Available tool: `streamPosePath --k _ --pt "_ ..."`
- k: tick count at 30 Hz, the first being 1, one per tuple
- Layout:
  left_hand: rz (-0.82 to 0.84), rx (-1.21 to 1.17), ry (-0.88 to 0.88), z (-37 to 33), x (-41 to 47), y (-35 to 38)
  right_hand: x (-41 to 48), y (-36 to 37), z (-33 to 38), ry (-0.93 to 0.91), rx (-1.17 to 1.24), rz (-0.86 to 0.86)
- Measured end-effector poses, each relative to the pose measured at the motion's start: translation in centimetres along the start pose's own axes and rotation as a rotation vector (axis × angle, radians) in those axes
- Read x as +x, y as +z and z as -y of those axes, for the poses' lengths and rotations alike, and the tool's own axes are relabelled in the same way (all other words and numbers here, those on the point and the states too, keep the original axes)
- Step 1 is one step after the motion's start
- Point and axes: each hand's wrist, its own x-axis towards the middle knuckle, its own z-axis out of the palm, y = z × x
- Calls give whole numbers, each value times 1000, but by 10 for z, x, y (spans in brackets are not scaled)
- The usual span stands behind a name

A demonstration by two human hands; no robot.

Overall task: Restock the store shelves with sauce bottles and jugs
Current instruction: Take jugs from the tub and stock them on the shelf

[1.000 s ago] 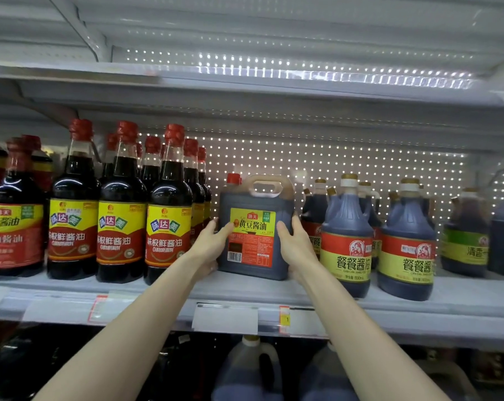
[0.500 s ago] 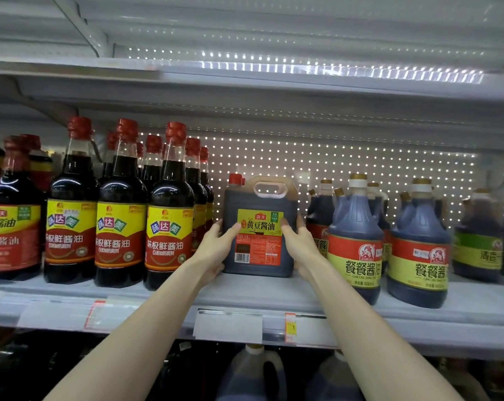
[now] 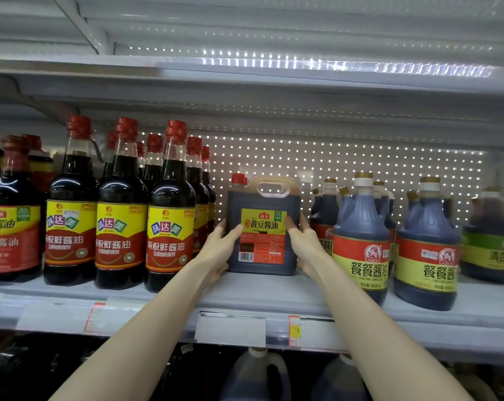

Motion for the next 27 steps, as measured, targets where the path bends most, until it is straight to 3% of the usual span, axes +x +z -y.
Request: streamPosePath --k 27 --pt "2 54 -31 -7 -9 1 -14 -2 7 11 6 4"
